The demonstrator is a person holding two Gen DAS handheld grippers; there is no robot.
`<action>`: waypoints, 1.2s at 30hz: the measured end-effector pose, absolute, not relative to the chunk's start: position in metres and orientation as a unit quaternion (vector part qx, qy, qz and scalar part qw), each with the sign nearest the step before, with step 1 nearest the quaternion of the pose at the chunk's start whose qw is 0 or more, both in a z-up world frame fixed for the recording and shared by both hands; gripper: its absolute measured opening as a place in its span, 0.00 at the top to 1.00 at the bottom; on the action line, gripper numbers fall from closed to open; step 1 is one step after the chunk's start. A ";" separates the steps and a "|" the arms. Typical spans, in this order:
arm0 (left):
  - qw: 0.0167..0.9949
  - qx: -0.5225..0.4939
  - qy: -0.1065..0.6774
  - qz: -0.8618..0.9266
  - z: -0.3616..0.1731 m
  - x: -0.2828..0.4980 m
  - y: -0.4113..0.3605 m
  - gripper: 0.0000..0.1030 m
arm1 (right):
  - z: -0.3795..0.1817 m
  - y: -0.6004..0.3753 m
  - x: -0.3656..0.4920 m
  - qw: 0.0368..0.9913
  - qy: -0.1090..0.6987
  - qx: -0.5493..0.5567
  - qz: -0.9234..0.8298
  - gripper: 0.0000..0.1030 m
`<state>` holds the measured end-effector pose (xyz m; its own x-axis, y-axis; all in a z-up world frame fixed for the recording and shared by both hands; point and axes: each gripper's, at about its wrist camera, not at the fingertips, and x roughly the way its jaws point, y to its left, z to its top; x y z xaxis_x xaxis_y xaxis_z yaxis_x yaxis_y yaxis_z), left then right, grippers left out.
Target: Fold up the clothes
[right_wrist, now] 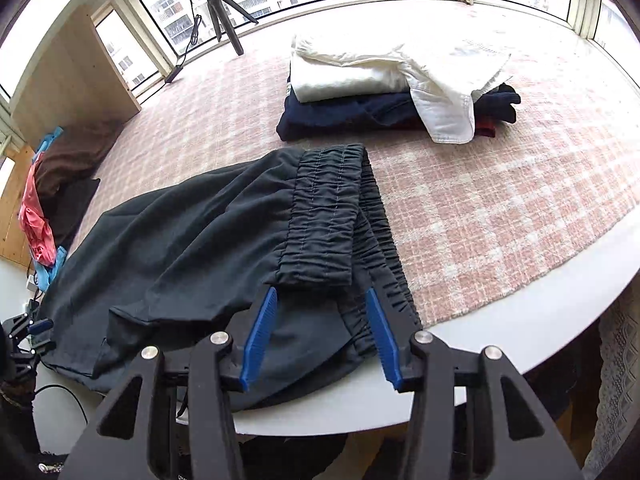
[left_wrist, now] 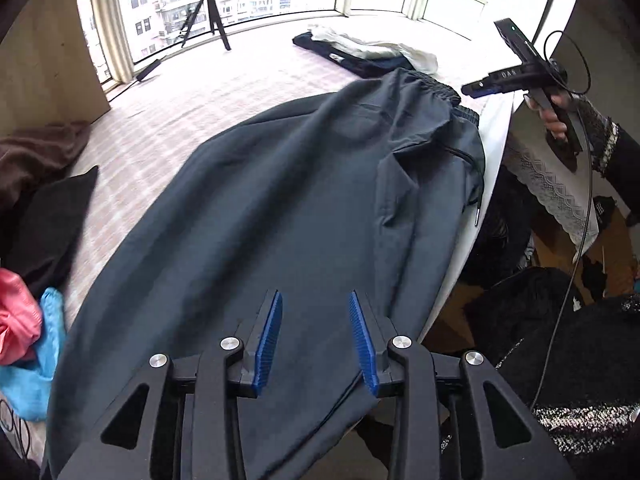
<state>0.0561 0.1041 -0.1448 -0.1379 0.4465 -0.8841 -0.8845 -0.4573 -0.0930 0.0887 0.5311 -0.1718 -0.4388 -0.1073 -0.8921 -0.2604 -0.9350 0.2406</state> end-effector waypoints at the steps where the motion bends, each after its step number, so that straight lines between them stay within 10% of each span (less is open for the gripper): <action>1: 0.471 -0.465 0.245 0.709 -0.151 0.060 0.123 0.64 | -0.176 0.537 0.080 0.042 0.178 -0.531 0.828 0.53; 9: 0.433 -0.496 0.257 0.707 -0.187 0.057 0.200 0.58 | -0.207 0.535 0.039 -0.059 0.154 -0.576 0.801 0.52; 13: 0.431 -0.508 0.219 0.713 -0.187 0.058 0.203 0.94 | -0.199 0.530 0.043 -0.089 0.132 -0.565 0.810 0.74; 15: 0.436 -0.511 0.203 0.712 -0.179 0.062 0.202 0.96 | -0.189 0.535 0.043 -0.103 0.139 -0.554 0.814 0.86; 36: 0.474 -0.505 0.260 0.672 -0.143 0.114 0.201 0.80 | -0.139 0.570 0.082 -0.077 0.077 -0.544 0.832 0.84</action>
<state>0.1140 0.2005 -0.1432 -0.0388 0.3757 -0.9259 -0.9003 -0.4151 -0.1307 0.0824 0.5700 -0.1385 -0.3960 -0.2122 -0.8934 0.0439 -0.9762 0.2125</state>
